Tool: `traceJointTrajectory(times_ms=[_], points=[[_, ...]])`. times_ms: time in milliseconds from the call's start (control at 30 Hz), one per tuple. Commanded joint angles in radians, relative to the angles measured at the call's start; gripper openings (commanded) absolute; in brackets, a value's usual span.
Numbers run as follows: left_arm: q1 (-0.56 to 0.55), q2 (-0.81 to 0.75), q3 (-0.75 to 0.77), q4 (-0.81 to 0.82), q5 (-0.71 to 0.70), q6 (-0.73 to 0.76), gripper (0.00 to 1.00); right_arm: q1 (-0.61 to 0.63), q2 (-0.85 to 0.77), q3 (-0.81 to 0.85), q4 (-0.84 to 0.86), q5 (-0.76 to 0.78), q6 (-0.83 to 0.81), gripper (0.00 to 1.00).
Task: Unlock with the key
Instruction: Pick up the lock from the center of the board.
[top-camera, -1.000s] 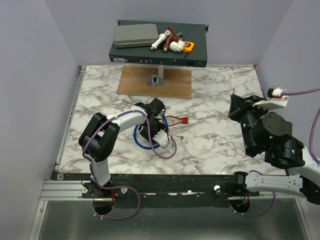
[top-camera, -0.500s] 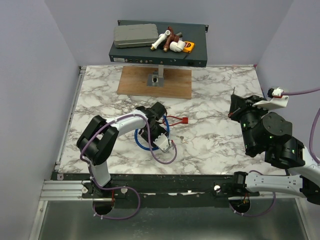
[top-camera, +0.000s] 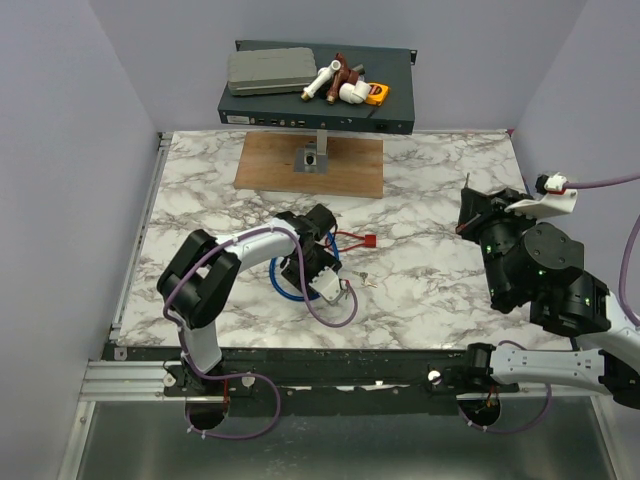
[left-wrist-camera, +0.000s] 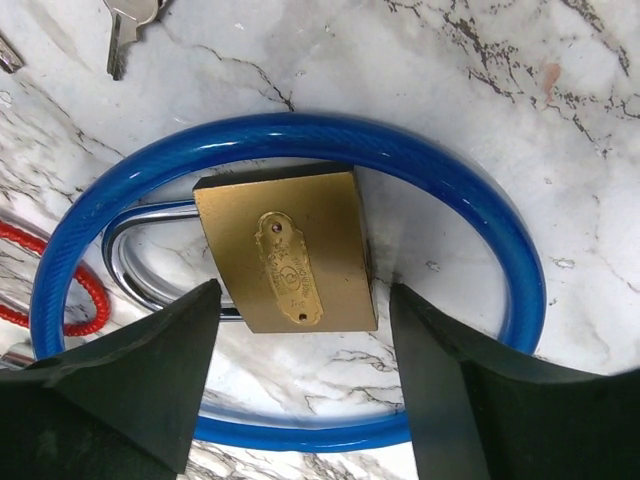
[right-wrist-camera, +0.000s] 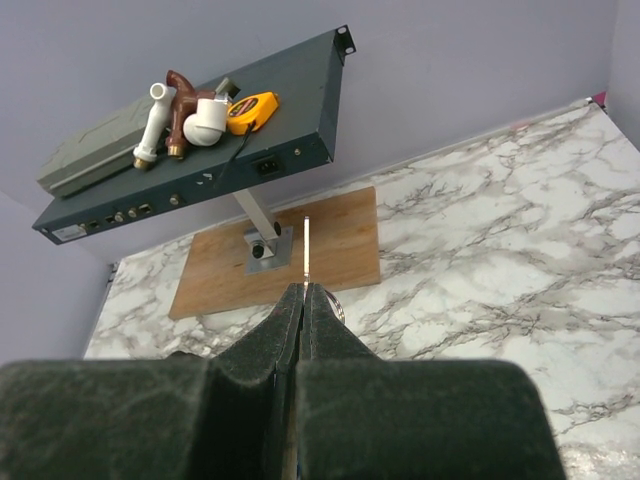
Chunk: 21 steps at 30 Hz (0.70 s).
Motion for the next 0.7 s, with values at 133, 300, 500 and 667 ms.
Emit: traceJointTrajectory(times_ms=[133, 300, 500, 667], points=[[-0.008, 0.082, 0.044, -0.078, 0.007, -0.019, 0.50, 0.000, -0.003, 0.015, -0.030, 0.008, 0.012, 0.01], [-0.009, 0.096, 0.085, -0.137, 0.010, -0.062, 0.15, -0.001, -0.005, 0.013, -0.030, 0.004, 0.014, 0.01], [0.013, 0.063, 0.216, -0.265, 0.117, -0.260, 0.00, -0.001, -0.001, 0.014, -0.027, -0.006, 0.018, 0.01], [0.054, -0.028, 0.372, -0.434, 0.280, -0.454, 0.00, 0.000, 0.003, 0.019, 0.005, -0.020, -0.006, 0.01]])
